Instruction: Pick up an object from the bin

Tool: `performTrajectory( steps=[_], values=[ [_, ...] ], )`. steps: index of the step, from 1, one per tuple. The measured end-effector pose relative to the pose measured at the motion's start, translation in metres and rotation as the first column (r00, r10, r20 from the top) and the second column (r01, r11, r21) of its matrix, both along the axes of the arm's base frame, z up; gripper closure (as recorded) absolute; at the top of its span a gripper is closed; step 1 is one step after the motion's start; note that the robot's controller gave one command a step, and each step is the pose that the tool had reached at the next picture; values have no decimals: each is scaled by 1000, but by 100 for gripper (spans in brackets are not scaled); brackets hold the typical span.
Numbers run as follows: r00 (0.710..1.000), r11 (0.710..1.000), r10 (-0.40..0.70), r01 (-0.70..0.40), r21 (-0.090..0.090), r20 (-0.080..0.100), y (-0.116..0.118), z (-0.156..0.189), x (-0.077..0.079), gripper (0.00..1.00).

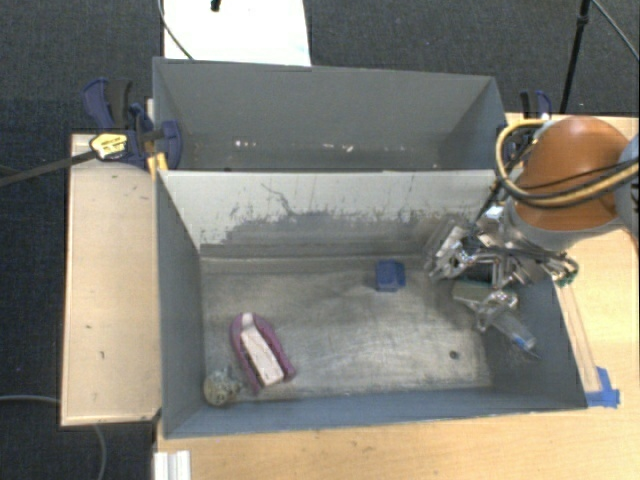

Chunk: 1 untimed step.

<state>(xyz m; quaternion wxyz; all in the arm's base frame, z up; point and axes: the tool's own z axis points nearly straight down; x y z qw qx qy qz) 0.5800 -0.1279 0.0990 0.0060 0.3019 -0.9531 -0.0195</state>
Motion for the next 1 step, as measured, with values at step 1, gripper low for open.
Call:
performTrajectory(
  steps=[1],
  values=[
    [1000,1000,0,0,-15,8,-8,0,0,100]
  ],
)
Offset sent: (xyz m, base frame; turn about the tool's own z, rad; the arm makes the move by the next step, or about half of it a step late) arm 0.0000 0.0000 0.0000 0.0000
